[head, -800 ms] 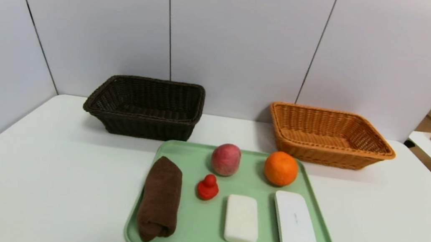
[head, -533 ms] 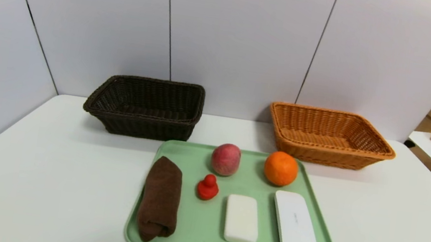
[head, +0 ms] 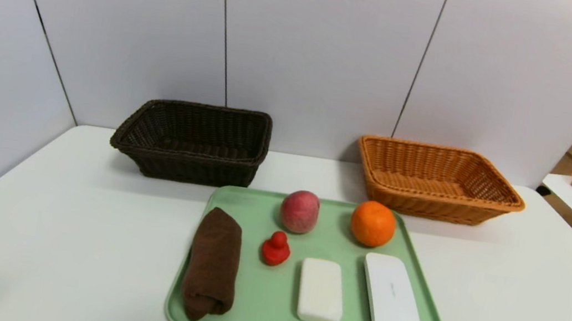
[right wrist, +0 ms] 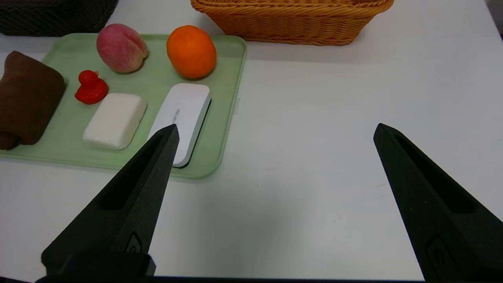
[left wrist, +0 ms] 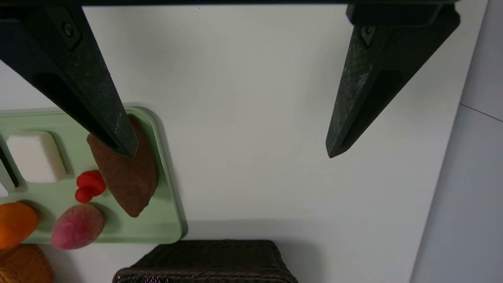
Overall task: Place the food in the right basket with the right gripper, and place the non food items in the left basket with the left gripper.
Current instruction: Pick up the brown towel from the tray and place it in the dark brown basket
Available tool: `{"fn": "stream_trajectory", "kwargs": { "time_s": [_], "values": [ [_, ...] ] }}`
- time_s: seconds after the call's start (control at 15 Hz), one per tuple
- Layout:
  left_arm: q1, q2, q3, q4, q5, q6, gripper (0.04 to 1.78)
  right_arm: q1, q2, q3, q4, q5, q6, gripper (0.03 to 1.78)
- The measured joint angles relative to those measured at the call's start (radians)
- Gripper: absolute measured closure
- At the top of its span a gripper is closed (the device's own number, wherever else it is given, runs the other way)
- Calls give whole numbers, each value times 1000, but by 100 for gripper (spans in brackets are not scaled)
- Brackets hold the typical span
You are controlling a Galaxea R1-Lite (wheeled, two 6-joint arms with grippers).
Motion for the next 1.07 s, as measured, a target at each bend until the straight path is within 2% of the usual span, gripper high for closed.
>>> {"fn": "stream_trajectory", "kwargs": {
  "time_s": [0.2,0.33,0.47,0.67,0.8,0.93,1.07],
  "values": [
    [-15,148,-67,30,-26,-14,13,34,314,-262,68,0,45,10],
    [-55,223,-84,31,-26,-49,13,110,511,-454,146,-20,138,10],
    [-150,289,-101,28,-16,-112,13,231,679,-595,232,-51,260,10],
    [-317,399,-124,-47,37,-179,13,352,841,-679,276,-97,359,10],
    [-381,481,-153,-101,56,-209,13,386,904,-694,277,-103,410,10],
    [-479,573,-230,-69,102,-316,13,405,944,-697,276,-103,454,10],
    [-605,688,-357,41,178,-473,13,410,961,-697,277,-101,464,10]
  ]
}}
